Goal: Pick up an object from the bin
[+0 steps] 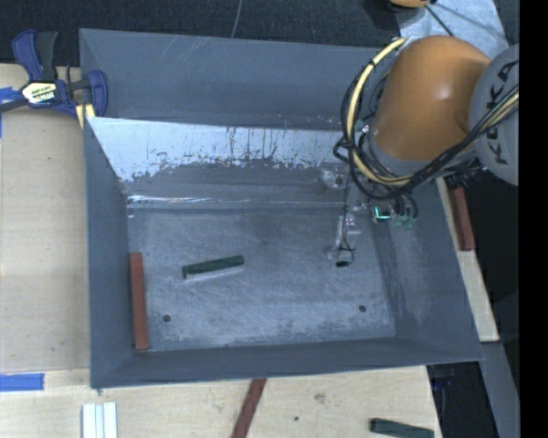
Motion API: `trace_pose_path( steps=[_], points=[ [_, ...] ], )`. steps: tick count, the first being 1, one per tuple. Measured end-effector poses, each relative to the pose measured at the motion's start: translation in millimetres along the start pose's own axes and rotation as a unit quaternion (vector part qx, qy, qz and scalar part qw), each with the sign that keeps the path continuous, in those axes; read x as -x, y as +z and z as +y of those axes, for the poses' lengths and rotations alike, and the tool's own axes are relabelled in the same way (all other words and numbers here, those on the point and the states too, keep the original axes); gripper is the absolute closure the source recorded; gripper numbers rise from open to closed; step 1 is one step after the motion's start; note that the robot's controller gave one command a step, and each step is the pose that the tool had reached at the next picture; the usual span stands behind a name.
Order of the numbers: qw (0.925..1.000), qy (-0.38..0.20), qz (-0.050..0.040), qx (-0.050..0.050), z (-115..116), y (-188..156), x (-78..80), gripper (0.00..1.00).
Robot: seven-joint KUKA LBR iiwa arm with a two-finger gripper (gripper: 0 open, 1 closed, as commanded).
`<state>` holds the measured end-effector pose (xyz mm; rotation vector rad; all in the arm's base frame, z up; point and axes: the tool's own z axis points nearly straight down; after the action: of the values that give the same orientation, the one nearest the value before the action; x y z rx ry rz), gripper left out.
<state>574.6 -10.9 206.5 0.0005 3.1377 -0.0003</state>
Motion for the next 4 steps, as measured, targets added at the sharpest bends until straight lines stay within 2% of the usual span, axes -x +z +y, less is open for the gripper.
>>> trace_pose_path(
  steps=[1,2,3,4],
  points=[
    [0.999,-0.045,-0.0023,-0.001,24,34,10.9,0.0],
    [0.9971,-0.076,-0.0022,0.0,73,93,8.1,0.0],
    [0.9985,-0.054,0.0036,0.002,87,119,-17.4,0.0],
    [0.9961,-0.089,-0.0012,0.001,120,135,29.2,1.0]
  ],
)
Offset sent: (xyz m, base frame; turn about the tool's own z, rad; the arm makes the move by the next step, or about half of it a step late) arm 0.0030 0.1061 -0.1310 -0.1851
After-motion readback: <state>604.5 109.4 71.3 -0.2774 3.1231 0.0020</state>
